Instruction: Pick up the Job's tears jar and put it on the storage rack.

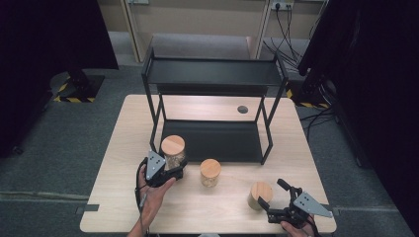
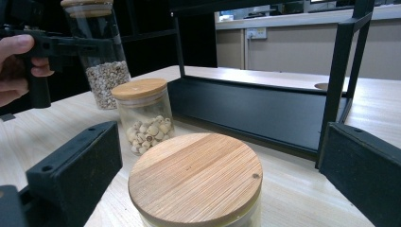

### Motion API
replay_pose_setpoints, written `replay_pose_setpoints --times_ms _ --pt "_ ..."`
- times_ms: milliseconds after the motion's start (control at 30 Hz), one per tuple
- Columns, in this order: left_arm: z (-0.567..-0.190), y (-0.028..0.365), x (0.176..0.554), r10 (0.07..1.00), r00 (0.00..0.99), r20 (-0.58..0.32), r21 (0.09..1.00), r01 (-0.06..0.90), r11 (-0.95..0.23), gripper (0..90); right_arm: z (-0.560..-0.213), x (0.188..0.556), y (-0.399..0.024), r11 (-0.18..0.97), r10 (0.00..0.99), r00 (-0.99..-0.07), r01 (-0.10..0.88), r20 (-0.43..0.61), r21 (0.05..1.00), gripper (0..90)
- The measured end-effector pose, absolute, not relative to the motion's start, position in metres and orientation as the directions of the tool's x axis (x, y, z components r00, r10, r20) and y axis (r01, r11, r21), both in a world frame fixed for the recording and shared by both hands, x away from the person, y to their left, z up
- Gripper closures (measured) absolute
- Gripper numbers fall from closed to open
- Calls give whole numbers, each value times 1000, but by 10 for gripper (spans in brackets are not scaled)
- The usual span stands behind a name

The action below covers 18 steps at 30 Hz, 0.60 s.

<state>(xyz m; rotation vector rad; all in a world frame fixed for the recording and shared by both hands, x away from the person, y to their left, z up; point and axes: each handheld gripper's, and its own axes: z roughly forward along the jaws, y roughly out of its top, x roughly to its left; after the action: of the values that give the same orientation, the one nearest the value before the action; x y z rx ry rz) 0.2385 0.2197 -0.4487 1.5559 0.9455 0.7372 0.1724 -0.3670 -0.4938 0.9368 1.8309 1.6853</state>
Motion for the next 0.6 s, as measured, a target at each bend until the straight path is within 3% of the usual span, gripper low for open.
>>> replay_pose_setpoints --times_ms 600 --pt "-441 216 261 891 453 -29 981 183 -61 255 -494 172 -367 8 751 -652 162 101 987 5"
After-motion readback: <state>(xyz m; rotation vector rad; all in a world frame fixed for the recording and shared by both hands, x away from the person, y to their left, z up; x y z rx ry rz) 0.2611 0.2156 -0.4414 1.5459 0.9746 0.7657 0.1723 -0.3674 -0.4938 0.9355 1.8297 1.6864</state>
